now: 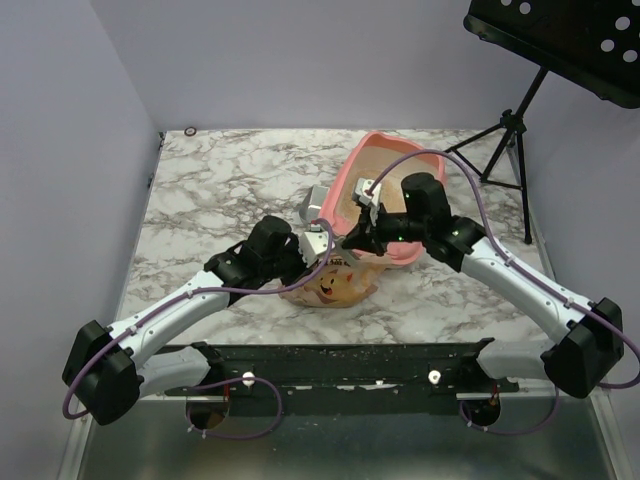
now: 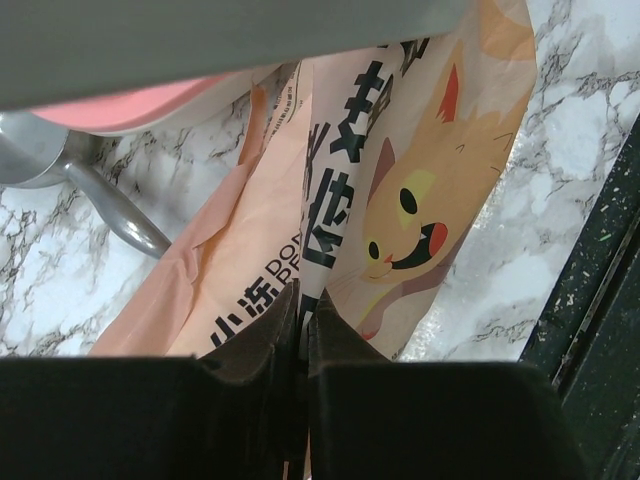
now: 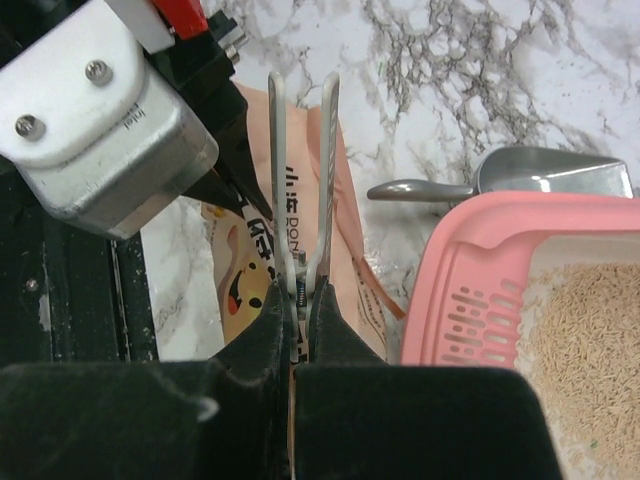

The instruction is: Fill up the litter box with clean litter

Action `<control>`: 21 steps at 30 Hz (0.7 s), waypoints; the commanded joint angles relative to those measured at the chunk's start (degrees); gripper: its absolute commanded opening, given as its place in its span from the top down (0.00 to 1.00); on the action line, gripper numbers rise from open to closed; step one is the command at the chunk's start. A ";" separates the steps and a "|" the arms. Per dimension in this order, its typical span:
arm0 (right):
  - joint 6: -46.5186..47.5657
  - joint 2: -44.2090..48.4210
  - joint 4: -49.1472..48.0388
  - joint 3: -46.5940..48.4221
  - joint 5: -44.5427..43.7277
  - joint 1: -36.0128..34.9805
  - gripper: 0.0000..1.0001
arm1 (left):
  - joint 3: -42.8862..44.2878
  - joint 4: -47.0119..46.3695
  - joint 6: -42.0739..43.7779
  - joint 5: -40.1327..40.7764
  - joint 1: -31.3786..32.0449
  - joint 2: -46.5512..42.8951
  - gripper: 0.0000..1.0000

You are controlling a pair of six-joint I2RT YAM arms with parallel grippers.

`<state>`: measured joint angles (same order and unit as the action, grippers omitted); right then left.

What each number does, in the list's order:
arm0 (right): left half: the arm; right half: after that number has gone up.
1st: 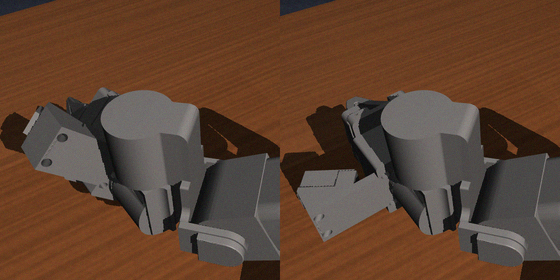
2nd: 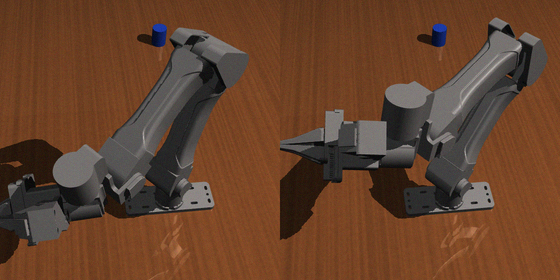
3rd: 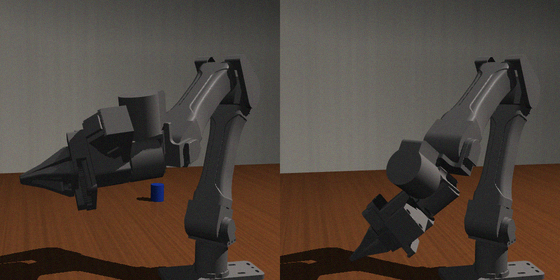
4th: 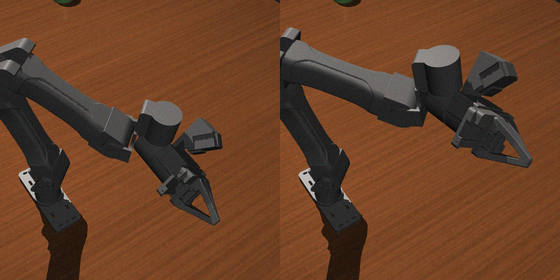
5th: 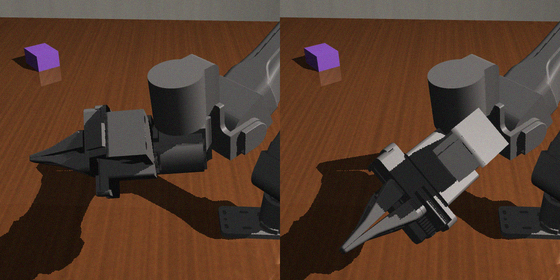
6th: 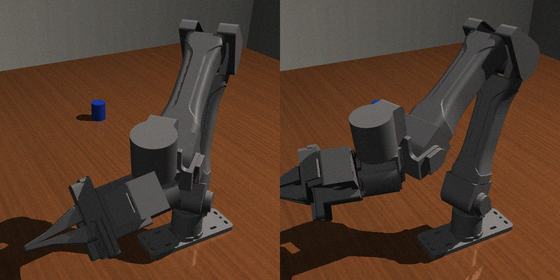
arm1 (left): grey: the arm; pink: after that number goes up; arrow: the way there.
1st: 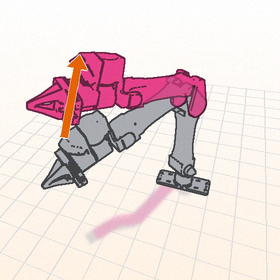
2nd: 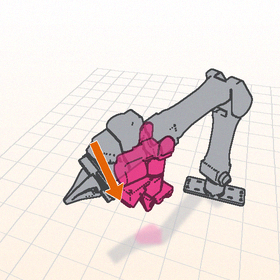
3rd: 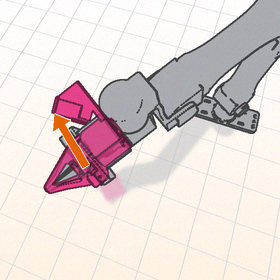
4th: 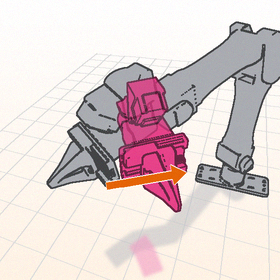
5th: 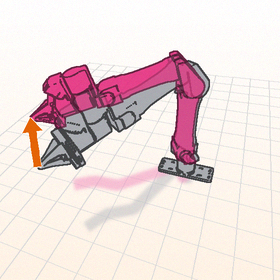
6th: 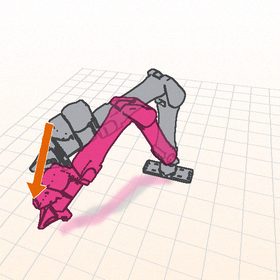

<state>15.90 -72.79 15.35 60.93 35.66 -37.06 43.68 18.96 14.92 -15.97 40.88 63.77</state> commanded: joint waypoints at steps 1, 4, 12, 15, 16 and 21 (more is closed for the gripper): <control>2.11 -0.77 3.71 -1.16 0.47 0.06 1.00 | 0.70 -0.06 -0.77 2.08 -0.19 -1.37 0.85; 3.34 -0.16 6.61 -1.25 -2.86 0.23 1.00 | 0.88 -0.06 -1.03 2.69 -0.19 -1.37 0.85; 8.18 2.04 16.36 0.59 -8.24 0.06 1.00 | 1.58 0.20 -2.08 2.87 -0.19 -1.45 0.85; 10.63 1.78 20.23 1.91 -8.50 0.06 1.00 | 1.85 0.37 -2.44 3.13 -0.28 -1.54 0.85; 11.25 1.43 21.89 2.61 -9.02 0.06 1.00 | 1.93 0.38 -2.70 3.22 -0.19 -1.72 0.85; 13.89 0.99 26.30 3.76 -9.03 -0.38 1.00 | 2.11 0.38 -3.49 4.27 -0.19 -1.98 0.84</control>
<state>26.17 -71.88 32.88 63.20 28.56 -37.06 43.72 19.11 12.58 -14.87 40.88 63.26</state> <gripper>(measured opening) 0.038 0.157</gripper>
